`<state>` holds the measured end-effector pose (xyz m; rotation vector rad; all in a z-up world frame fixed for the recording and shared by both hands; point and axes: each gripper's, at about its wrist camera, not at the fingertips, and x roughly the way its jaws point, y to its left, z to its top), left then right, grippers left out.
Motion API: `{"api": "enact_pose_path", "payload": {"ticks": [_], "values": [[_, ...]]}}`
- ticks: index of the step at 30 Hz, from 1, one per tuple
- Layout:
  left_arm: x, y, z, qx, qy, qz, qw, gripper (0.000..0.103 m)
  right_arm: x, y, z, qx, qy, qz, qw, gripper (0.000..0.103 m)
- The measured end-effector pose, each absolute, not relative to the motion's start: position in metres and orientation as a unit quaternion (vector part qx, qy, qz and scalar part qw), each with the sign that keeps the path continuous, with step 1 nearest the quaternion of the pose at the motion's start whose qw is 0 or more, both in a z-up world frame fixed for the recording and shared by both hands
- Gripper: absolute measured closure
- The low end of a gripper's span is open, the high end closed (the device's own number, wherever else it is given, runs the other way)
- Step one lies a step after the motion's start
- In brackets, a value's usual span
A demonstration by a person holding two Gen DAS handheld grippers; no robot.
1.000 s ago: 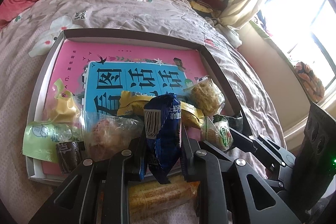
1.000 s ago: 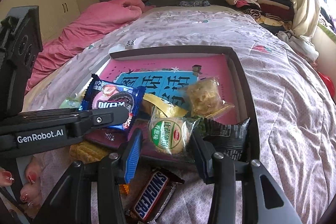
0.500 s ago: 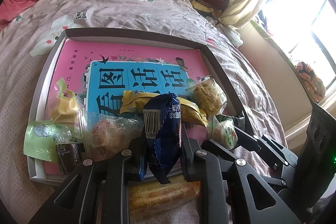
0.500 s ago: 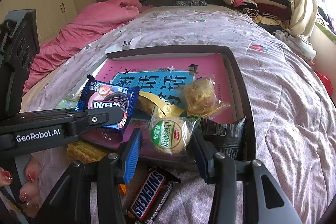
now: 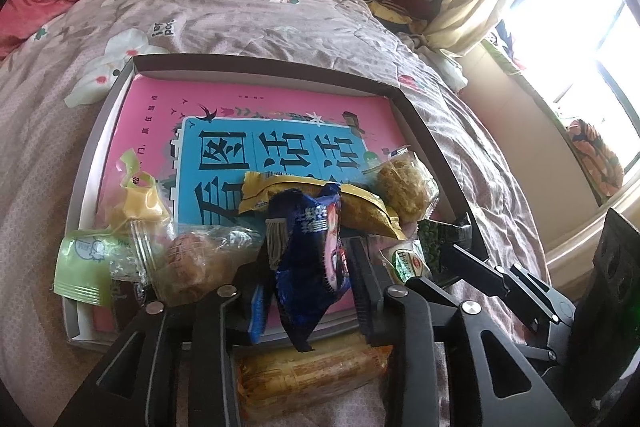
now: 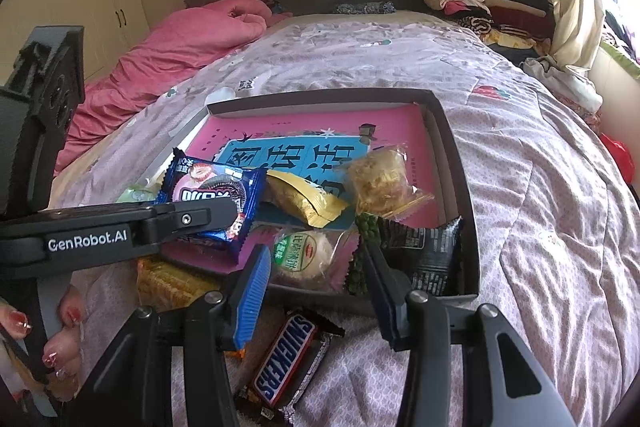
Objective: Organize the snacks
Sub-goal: 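Open both tools to release the cookie pack and bun in the tray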
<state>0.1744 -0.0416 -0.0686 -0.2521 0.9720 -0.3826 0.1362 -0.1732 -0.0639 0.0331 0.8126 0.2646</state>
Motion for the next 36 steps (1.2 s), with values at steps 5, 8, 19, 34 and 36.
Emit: {"api": "enact_pose_path", "payload": {"ticks": [5,8,19,34,36], "values": [[0.174,-0.039,-0.067,-0.119,0.463,-0.178,0.860,0.057,0.136,-0.173,-0.064,0.018,0.394,0.128,0.910,0.055],[0.174,-0.037,-0.065,-0.119,0.460,-0.176,0.862,0.054,0.135,-0.174,-0.064,0.019,0.394,0.128,0.910,0.055],[0.172,-0.030,-0.058,-0.112,0.452,-0.165,0.869,0.051,0.135,-0.177,-0.061,0.024,0.393,0.126,0.911,0.055],[0.158,-0.031,-0.039,-0.080,0.438,-0.156,0.882,0.028,0.132,-0.185,-0.052,0.040,0.382,0.122,0.915,0.054],[0.155,-0.032,-0.036,-0.067,0.432,-0.148,0.887,0.028,0.131,-0.186,-0.051,0.042,0.381,0.122,0.916,0.052]]}}
